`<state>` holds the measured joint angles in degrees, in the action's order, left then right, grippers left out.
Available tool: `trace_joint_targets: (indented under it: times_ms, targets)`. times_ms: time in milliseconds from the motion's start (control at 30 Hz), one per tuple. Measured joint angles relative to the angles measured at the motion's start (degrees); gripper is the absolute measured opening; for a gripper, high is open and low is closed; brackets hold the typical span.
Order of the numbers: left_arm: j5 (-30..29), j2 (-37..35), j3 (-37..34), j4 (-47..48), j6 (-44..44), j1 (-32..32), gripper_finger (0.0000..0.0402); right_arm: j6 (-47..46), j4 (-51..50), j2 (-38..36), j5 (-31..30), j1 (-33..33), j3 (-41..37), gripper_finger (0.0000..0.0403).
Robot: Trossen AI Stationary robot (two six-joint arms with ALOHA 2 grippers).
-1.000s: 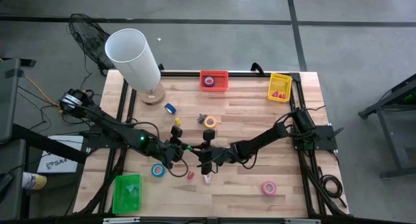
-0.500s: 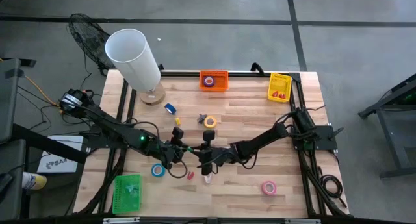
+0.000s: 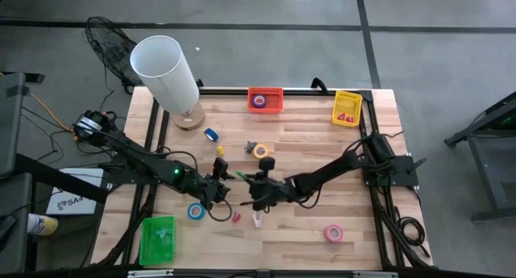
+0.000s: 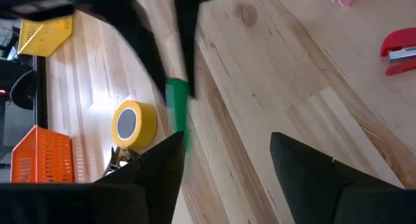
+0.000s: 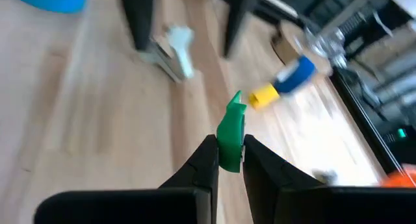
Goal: Pick and place Stapler, Stapler remover, tape
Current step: Put the mini green stapler into the yellow bin
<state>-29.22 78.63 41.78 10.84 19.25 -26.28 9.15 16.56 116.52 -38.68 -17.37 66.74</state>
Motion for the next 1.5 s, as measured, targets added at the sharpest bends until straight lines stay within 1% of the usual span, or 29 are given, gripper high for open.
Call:
trace_joint_targets:
  times_ms: [200, 300, 400, 700, 867, 933, 1033, 1300, 1500]
  targets:
    - [-0.28, -0.02, 0.0, -0.02, -0.02, 0.0, 0.0223, -7.1, -12.35, -3.69, -5.03, 0.46, 0.0, 0.0038]
    - [-0.3, -0.02, 0.0, -0.01, -0.09, 0.0, 0.0223, -11.17, -19.61, -5.15, -8.9, 0.88, 0.0, 0.0038]
    - [-0.3, -0.02, 0.0, 0.0, -0.17, 0.0, 0.0223, -16.99, -27.28, -6.8, -11.93, 1.61, 0.0, 0.0038]
    - [-0.28, -0.02, 0.0, 0.27, -0.17, 0.0, 0.0223, -33.09, -48.81, -12.76, -18.45, 4.58, 0.0, 0.0038]
    - [-0.24, -0.02, 0.0, 1.49, -0.53, 0.0, 0.0223, -47.39, -66.0, -15.33, -17.8, 9.48, 0.0, 0.0038]
    - [-0.24, -0.02, 0.0, 1.65, -0.61, 0.0, 0.0223, -53.03, -73.17, -15.71, -16.26, 11.96, -0.03, 0.0038]
    - [-0.24, -0.02, 0.0, 1.74, -0.62, 0.0, 0.0223, -57.93, -81.11, -15.82, -14.13, 15.69, -0.07, 0.0038]
    - [-0.26, -0.02, 0.0, 1.74, -1.06, 0.0, 0.0223, -59.19, -91.5, -15.93, -11.78, 25.91, -0.07, 0.0038]
    - [-0.24, -0.02, 0.0, 1.74, -1.09, 0.0, 0.0223, -55.54, -95.76, -15.93, -10.33, 35.07, -0.07, 0.0038]
